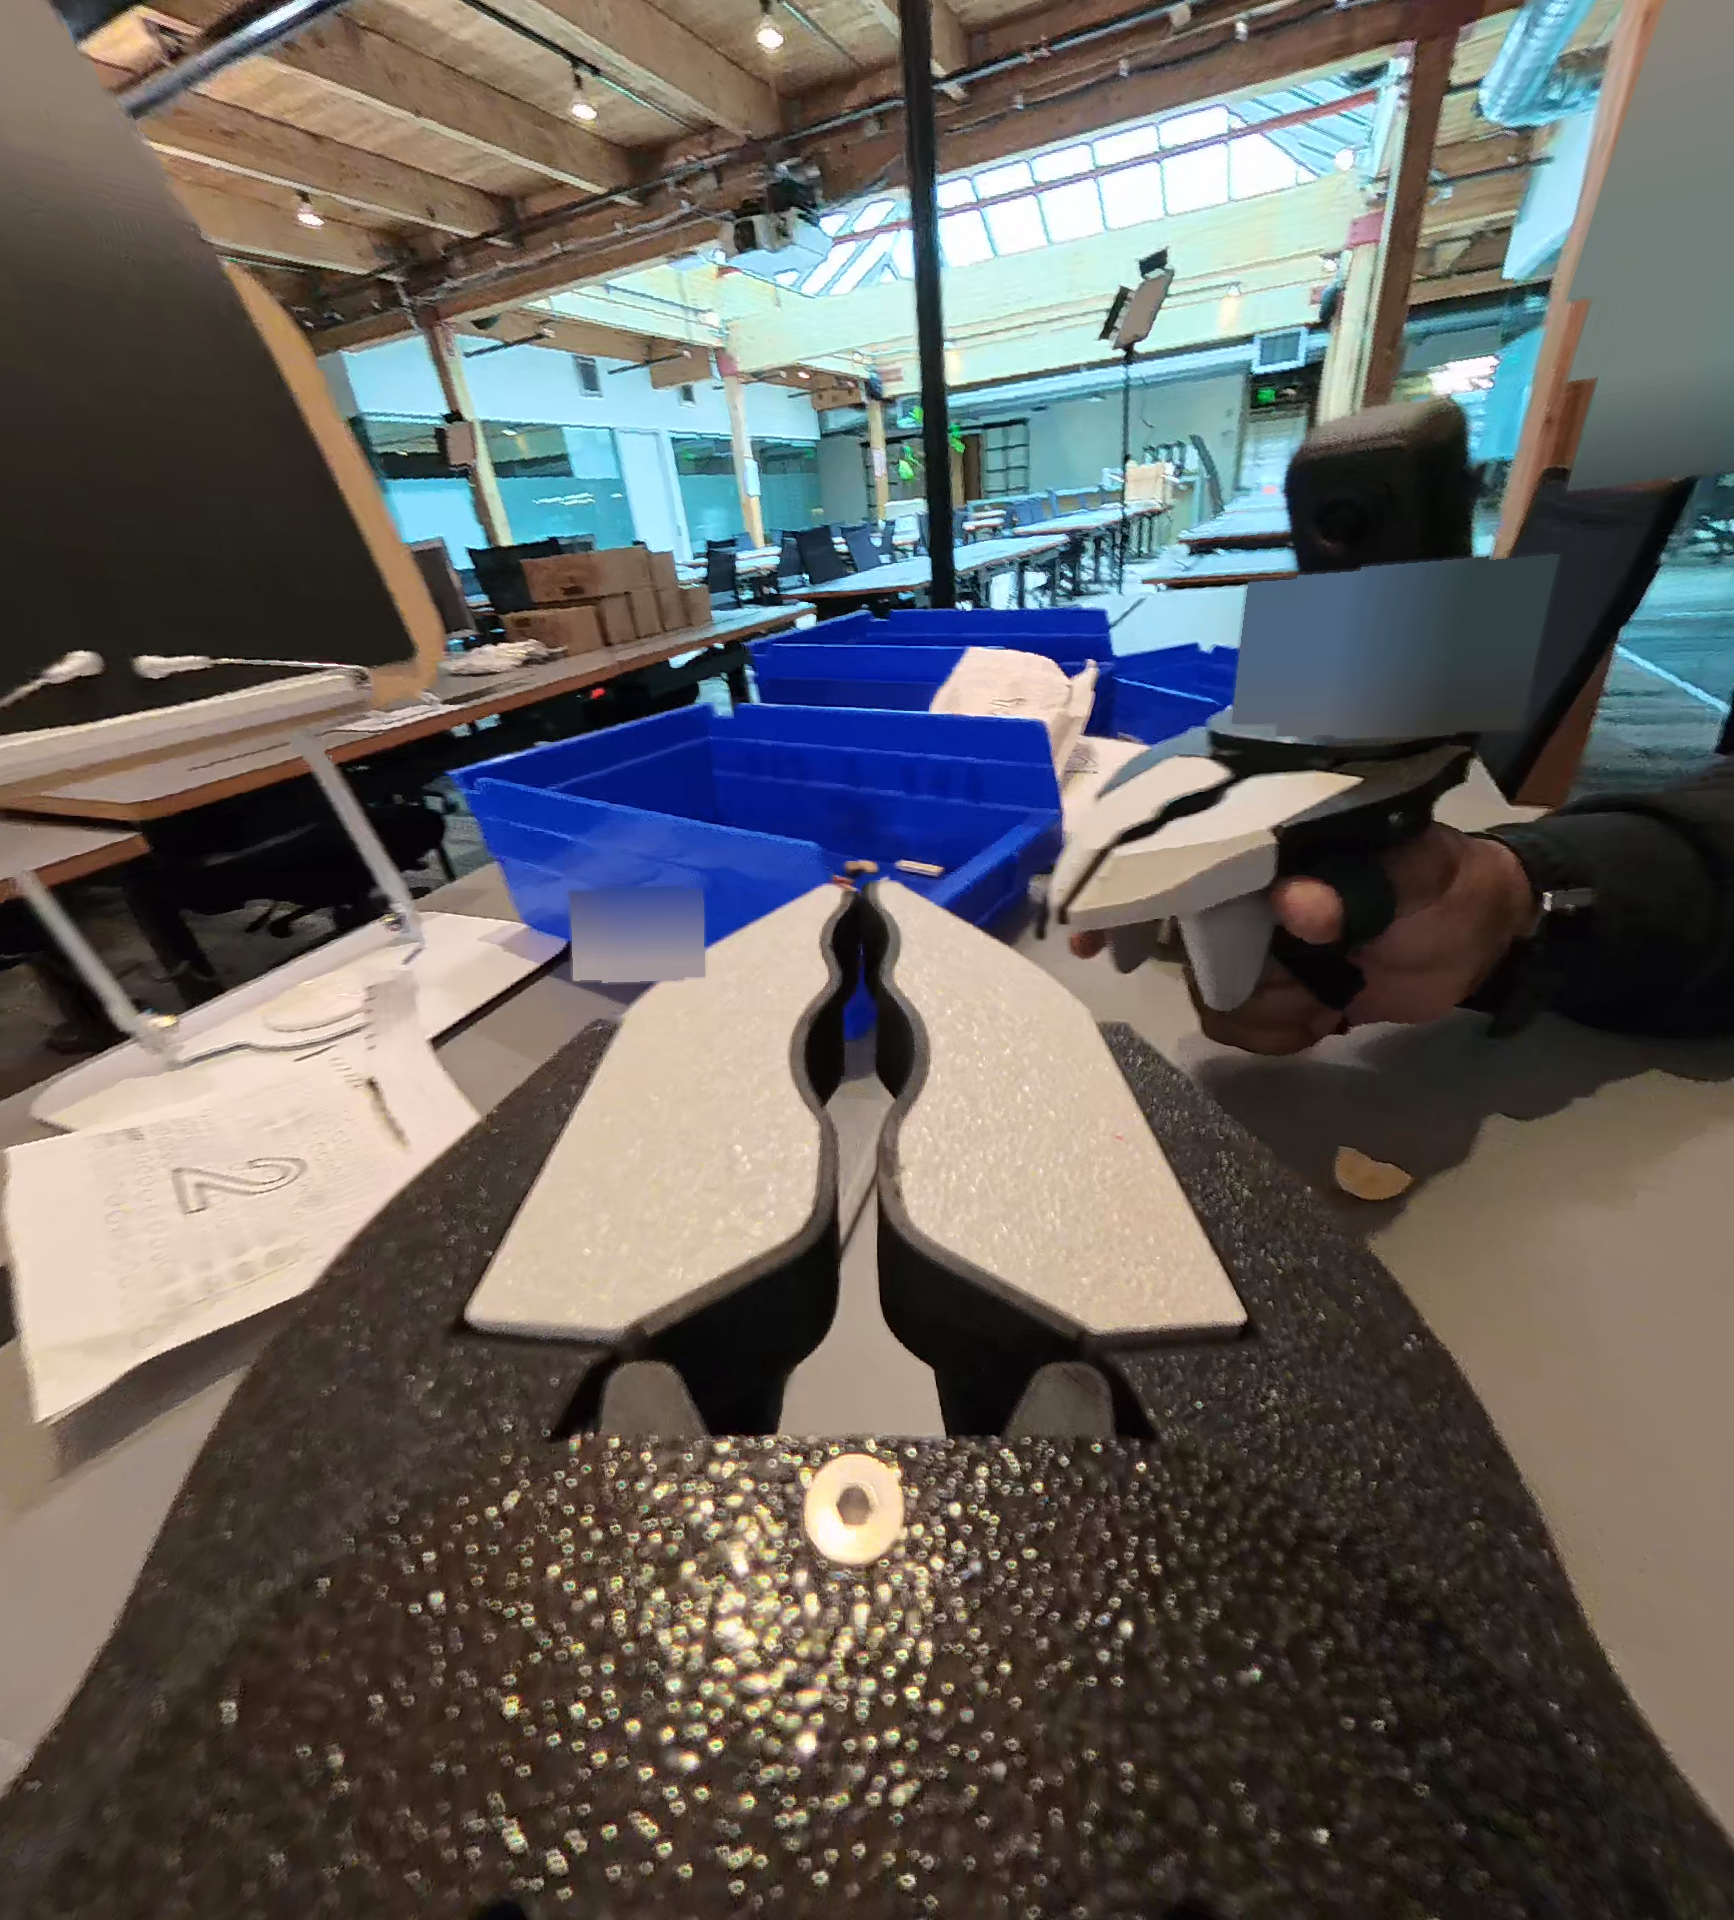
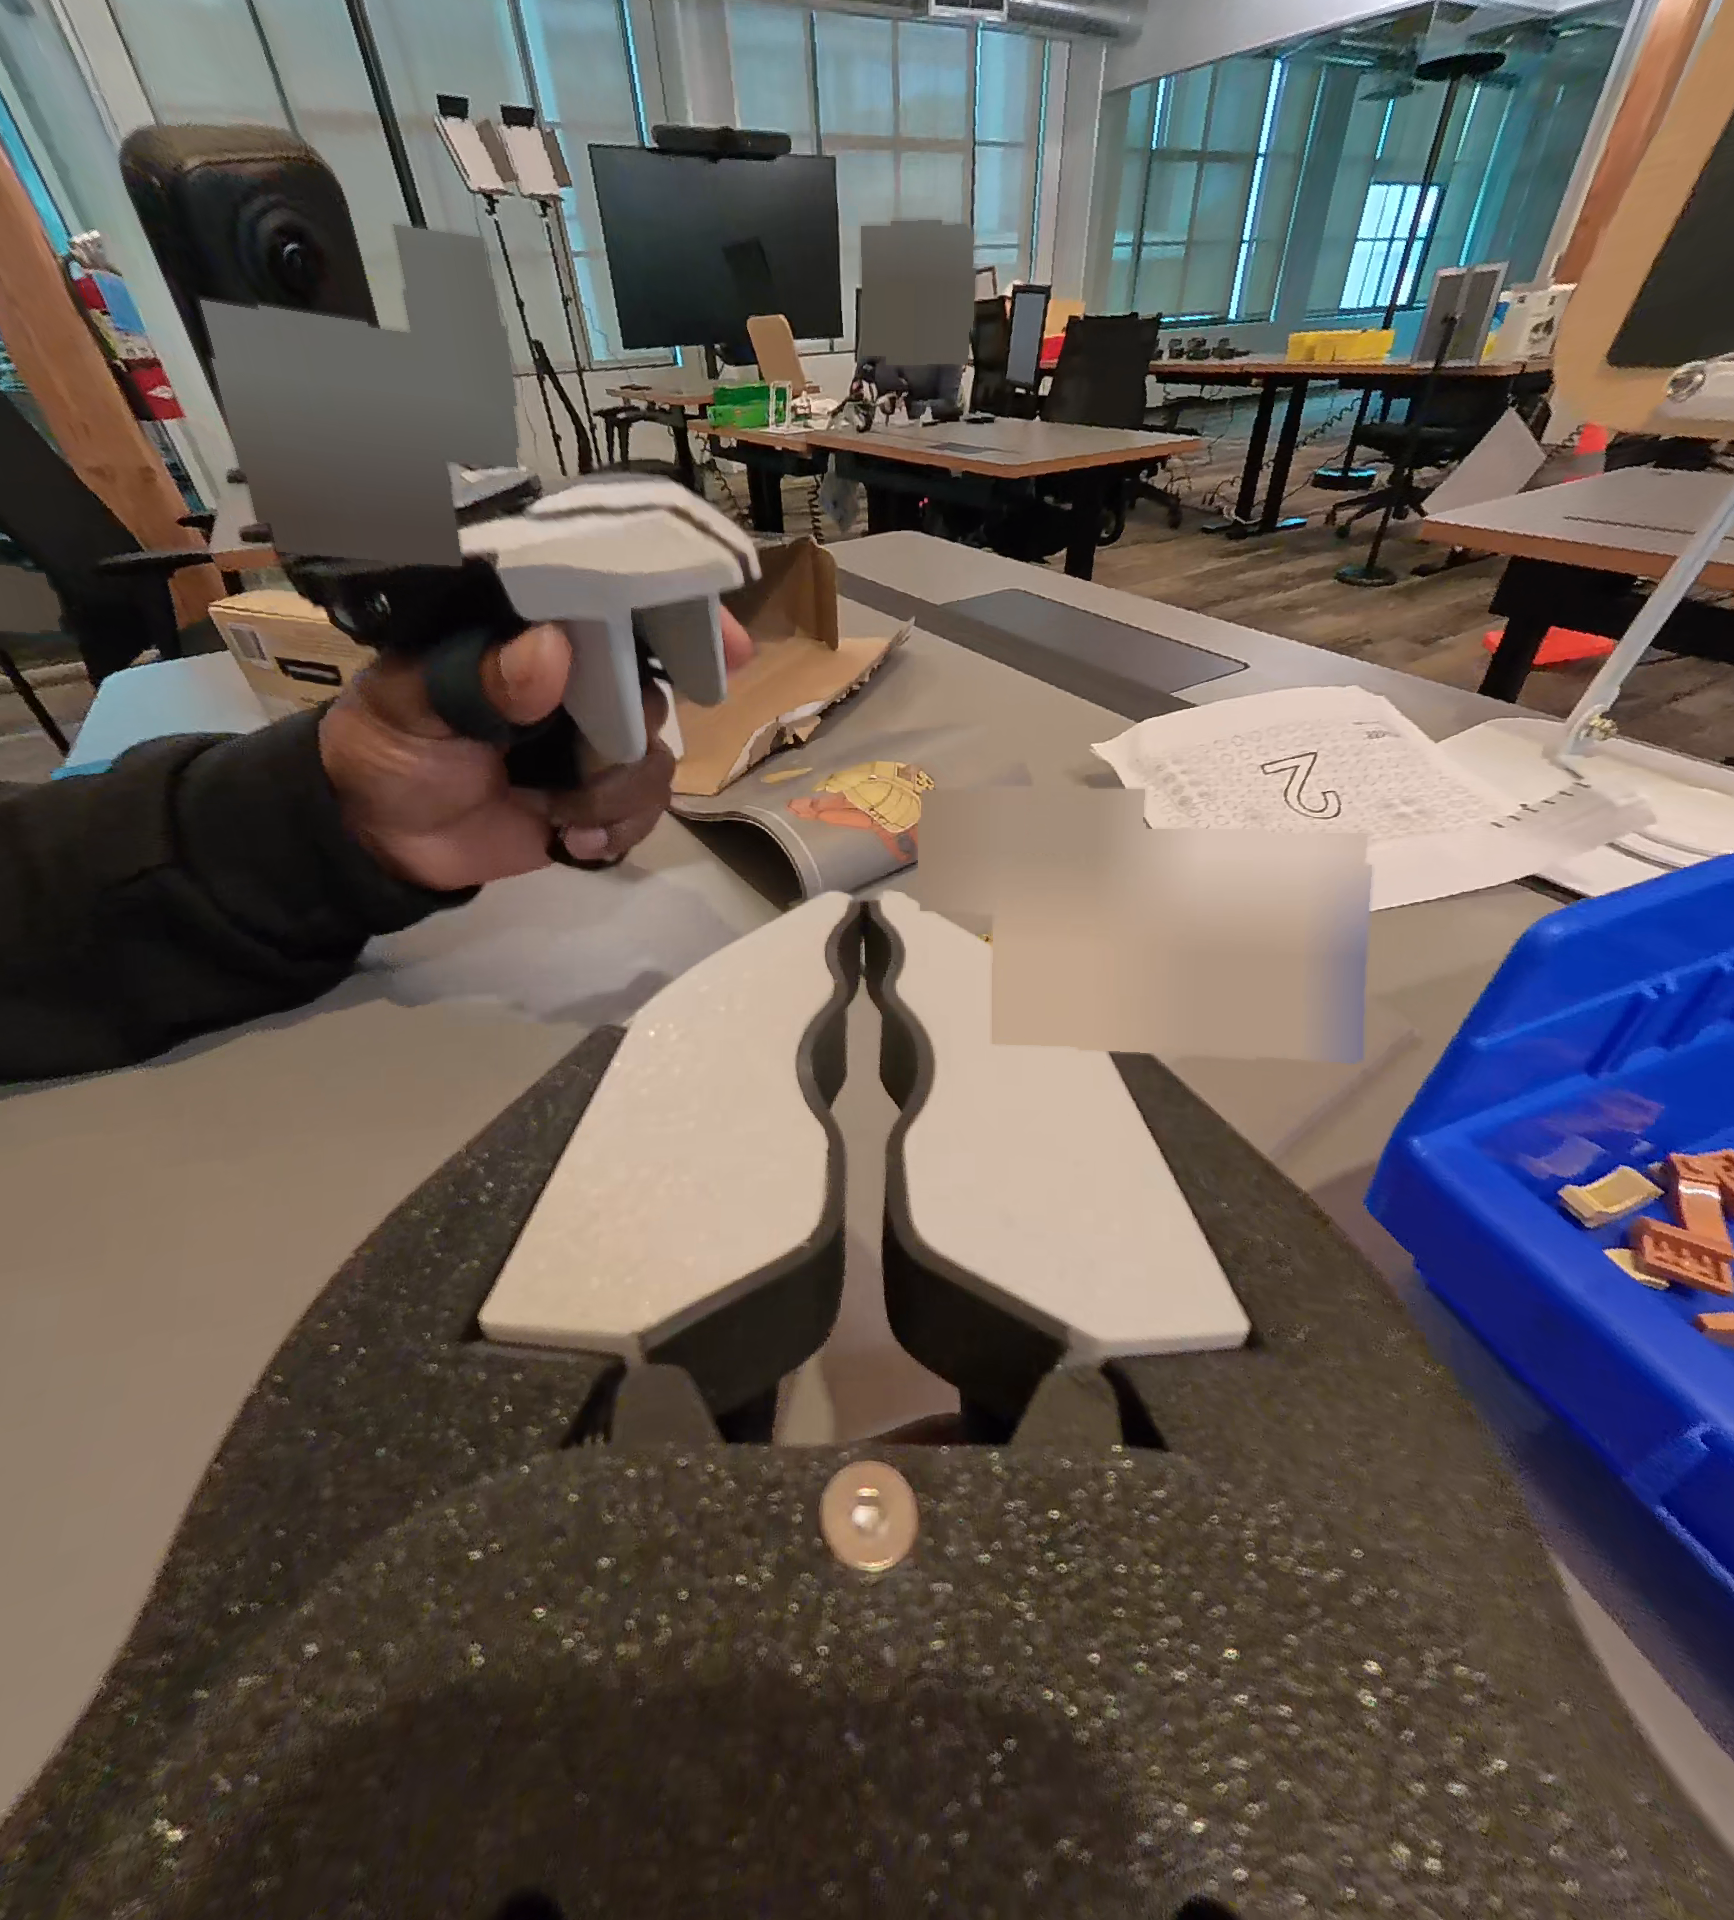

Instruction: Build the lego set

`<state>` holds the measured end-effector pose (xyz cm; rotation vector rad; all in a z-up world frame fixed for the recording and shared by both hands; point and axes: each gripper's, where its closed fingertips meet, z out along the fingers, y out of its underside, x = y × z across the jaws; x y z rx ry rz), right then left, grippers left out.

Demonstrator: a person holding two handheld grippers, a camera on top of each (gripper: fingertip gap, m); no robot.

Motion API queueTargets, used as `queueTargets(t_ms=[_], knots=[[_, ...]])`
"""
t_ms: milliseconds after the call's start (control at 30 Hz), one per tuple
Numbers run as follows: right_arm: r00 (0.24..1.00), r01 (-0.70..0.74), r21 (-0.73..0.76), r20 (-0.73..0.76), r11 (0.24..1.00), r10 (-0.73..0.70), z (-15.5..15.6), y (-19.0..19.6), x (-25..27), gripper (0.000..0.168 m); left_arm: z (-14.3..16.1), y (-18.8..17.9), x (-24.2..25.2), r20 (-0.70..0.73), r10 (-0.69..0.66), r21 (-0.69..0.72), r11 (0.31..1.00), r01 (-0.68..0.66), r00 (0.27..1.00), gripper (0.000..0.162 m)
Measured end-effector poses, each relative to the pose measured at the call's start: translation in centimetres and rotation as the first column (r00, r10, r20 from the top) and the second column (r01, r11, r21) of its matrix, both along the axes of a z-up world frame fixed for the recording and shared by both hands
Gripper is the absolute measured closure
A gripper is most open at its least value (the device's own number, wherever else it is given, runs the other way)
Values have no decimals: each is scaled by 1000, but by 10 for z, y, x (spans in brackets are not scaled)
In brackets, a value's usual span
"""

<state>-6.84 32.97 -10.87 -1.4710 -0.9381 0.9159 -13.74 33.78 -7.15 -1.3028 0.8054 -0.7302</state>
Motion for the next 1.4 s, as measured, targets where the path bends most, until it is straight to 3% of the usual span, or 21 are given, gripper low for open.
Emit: queueTargets(t_ms=[200,700,1400], knots=[[999,37,21,1,999,-37,5,8,14,168,11,18,-44,80,99,-14,995,-98,992,162],[999,49,-17,22,999,-49,-8,15,19,168,18,32,-104,104,227,-4,974,-228,968,162],[998,41,-33,41,999,-39,-15,14,17,168,9,34,-94,92,205,-38,979,-202,974,162]])
